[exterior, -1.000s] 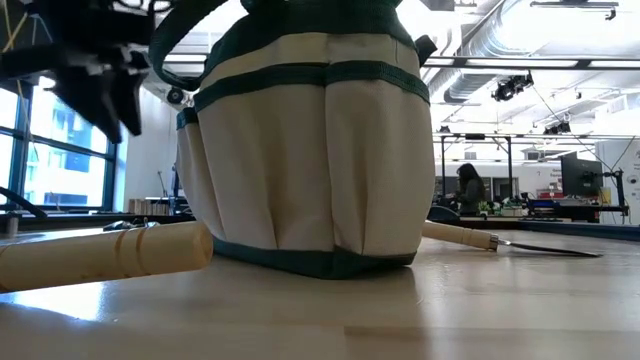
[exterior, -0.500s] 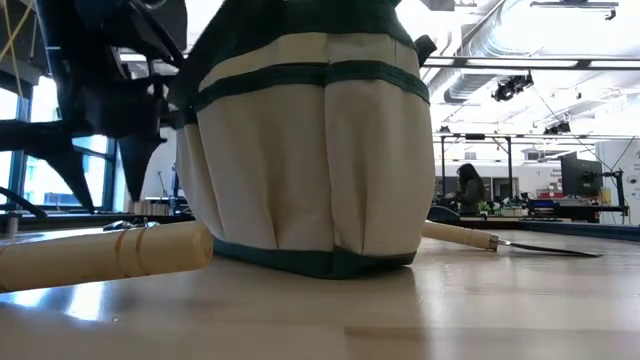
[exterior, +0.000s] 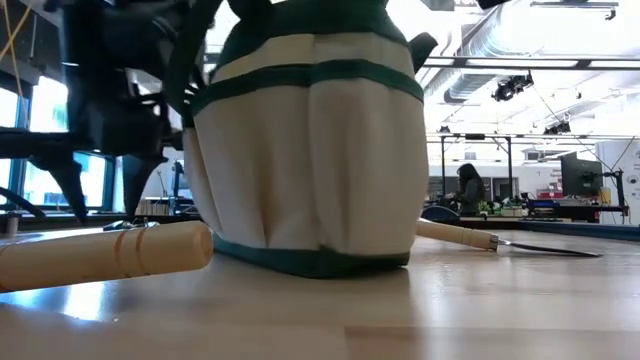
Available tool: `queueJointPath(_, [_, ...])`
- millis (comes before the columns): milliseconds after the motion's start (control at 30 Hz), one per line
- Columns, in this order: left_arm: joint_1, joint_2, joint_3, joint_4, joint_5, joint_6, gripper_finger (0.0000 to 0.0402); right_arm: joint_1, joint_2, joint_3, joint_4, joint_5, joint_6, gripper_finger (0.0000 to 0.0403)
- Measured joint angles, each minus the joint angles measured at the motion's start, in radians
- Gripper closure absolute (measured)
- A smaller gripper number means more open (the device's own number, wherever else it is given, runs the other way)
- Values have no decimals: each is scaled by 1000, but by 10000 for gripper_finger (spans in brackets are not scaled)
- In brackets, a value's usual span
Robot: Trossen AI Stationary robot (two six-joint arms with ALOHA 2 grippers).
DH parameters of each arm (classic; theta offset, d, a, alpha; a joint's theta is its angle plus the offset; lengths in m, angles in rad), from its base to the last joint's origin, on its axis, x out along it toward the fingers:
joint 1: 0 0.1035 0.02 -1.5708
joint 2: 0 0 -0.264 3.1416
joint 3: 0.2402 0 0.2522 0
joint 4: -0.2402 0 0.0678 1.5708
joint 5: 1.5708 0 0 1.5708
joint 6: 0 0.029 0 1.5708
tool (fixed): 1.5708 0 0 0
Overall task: Pick & Place Garden tools in Gardening bag
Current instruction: Put the bottom shear scissors into the gardening bag
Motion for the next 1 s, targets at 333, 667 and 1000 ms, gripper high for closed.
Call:
queueJointPath(333, [101, 0, 0, 42, 185, 30, 264, -1, 0, 0, 74, -33, -78, 254])
queueJointPath(667, [98, 40, 0, 85, 146, 81, 289, 0, 0, 1, 92, -46, -78, 254])
queueJointPath(1000, [97, 129, 5, 67, 112, 107, 302, 0, 0, 1, 104, -67, -82, 254])
